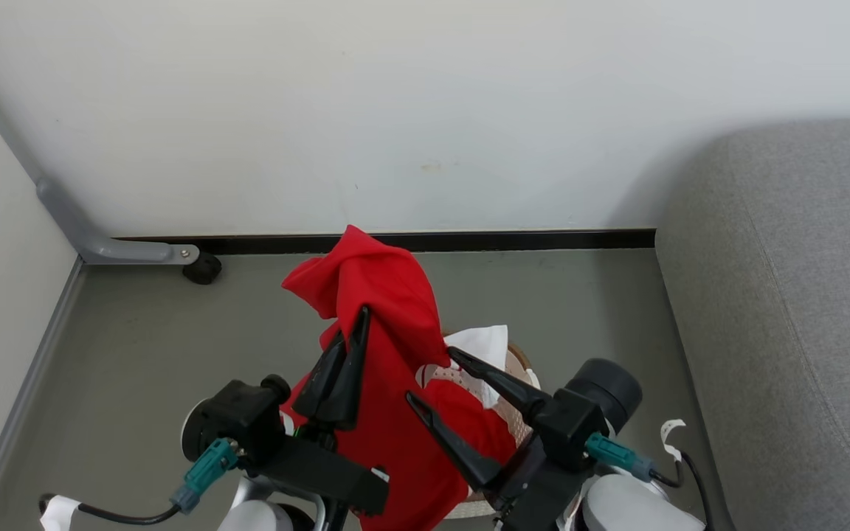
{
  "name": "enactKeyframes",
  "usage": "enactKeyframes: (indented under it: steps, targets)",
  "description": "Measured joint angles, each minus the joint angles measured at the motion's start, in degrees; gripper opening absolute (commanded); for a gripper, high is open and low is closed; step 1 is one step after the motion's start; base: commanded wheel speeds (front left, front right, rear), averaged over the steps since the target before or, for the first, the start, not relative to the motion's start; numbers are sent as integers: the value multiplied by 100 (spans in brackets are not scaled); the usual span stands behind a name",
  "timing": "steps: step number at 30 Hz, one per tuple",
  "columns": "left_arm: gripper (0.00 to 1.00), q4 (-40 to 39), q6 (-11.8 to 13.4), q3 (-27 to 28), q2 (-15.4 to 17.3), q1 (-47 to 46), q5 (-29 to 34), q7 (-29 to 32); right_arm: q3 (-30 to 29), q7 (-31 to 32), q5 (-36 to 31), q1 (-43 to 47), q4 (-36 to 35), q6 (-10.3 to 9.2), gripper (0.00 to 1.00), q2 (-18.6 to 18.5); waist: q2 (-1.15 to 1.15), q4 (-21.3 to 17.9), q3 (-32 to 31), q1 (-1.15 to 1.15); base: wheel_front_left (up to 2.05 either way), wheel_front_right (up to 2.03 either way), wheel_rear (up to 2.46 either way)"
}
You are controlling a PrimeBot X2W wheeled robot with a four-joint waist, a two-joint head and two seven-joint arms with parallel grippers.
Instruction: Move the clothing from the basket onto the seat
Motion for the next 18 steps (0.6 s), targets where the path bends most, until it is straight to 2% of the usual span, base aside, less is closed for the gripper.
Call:
enactKeyframes:
  steps: [17,18]
  targets:
    - [0,-510,141,-829,12,-186,-234,296,320,0,413,-168,388,0,100,58,0,33,62,0,0,0,0]
    - [0,-522,144,-879,13,-203,-254,300,338,0,419,-176,415,0,80,59,0,30,64,0,0,0,0]
